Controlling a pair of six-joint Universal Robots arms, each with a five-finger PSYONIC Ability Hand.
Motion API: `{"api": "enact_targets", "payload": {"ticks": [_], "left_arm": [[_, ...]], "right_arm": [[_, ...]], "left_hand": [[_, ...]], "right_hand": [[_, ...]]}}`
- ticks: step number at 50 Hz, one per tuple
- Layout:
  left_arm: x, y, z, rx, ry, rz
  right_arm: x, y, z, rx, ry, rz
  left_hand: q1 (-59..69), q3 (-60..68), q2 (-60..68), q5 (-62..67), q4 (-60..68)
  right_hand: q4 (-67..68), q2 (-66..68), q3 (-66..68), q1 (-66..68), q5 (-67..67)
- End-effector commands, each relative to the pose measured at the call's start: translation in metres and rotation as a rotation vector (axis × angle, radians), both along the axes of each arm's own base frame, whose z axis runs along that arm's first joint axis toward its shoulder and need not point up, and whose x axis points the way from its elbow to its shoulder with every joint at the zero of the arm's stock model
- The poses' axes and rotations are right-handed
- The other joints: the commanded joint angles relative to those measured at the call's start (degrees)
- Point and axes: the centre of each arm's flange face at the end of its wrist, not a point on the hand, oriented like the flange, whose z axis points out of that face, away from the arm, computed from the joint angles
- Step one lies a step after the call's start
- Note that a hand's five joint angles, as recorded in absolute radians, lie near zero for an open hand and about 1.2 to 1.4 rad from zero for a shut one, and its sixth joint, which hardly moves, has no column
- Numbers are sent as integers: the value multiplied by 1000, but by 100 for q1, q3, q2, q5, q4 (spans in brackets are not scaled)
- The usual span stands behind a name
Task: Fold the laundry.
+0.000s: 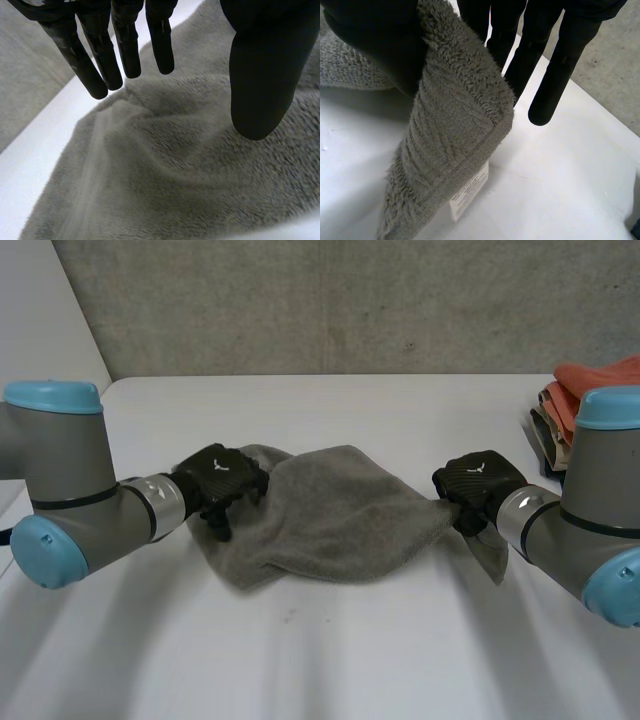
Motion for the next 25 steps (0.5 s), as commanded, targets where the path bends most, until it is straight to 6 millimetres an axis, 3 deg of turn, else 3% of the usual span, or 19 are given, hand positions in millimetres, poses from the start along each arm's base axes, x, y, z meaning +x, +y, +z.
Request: {"api": "enact_targets", "payload": {"ticks": [1,7,10,11,12,13,17,20,25], "left_arm": [[-1,1,-19,34,-41,-35],[-4,-4,-34,17,-81,-53],[-4,-7,-40,10,-109,-54],[-4,-8,-41,12,-112,-53],[-3,-8,-40,7,-115,-51],[-3,-8,-38,1,-115,-48],[-6,0,-22,-6,-85,-25],[-10,18,-3,20,-26,-2],[-16,69,38,54,111,16]], "right_arm": [[-1,1,-4,8,8,-2],[-5,1,-4,12,8,-15],[-7,1,-3,11,7,-26],[-8,0,-3,11,7,-30],[-10,0,-1,6,7,-38],[-11,-1,1,3,6,-41],[-18,-2,8,-6,2,-66],[-23,-1,19,-21,-12,-81],[-38,-15,54,-123,-50,-115]], "left_hand": [[38,94,105,67,71],[88,143,154,116,121],[976,1031,1042,1005,1009],[1729,1785,1796,1758,1762],[3918,3974,3985,3947,3951],[4939,4995,5006,4968,4972],[5251,5306,5317,5279,5284],[5251,5306,5317,5279,5284],[5251,5306,5317,5279,5284]], "right_hand": [[1126,1210,1162,1546,1347],[1126,1210,1162,1546,1347],[1126,1210,1162,1546,1347],[1126,1210,1162,1546,1347],[1126,1210,1162,1546,1347],[1126,1210,1162,1546,1347],[1126,1210,1162,1546,1347],[1126,1210,1162,1546,1347],[1126,1210,1162,1546,1347]]}}
